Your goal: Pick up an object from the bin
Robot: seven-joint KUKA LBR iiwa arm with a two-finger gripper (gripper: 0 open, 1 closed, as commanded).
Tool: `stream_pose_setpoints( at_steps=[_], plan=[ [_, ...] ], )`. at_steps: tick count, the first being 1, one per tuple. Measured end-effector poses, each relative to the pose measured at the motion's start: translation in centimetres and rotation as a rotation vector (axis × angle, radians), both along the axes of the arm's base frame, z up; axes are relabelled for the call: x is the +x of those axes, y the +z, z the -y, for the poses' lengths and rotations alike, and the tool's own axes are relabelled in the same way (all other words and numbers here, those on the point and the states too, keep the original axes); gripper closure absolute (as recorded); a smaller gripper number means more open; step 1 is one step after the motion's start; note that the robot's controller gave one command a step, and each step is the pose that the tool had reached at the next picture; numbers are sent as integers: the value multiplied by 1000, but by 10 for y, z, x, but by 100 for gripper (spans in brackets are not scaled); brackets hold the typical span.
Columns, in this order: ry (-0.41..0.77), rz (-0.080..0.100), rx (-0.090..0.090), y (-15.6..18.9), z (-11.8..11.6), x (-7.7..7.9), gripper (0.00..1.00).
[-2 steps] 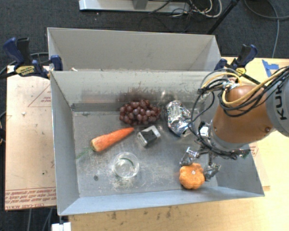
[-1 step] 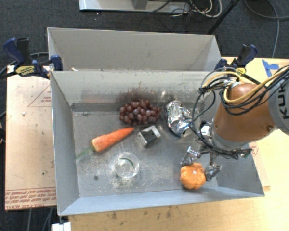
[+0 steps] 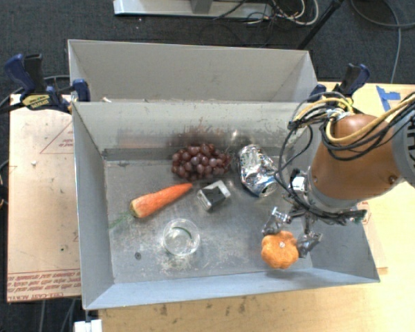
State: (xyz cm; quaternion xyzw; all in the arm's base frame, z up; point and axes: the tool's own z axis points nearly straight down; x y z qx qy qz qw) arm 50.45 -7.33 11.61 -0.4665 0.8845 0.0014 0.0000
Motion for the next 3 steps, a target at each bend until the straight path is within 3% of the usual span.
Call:
stream_pose_setpoints(
  at_steps=[3],
  plan=[
    [-2, 5, -1, 25, 0, 2, 100]
  ],
)
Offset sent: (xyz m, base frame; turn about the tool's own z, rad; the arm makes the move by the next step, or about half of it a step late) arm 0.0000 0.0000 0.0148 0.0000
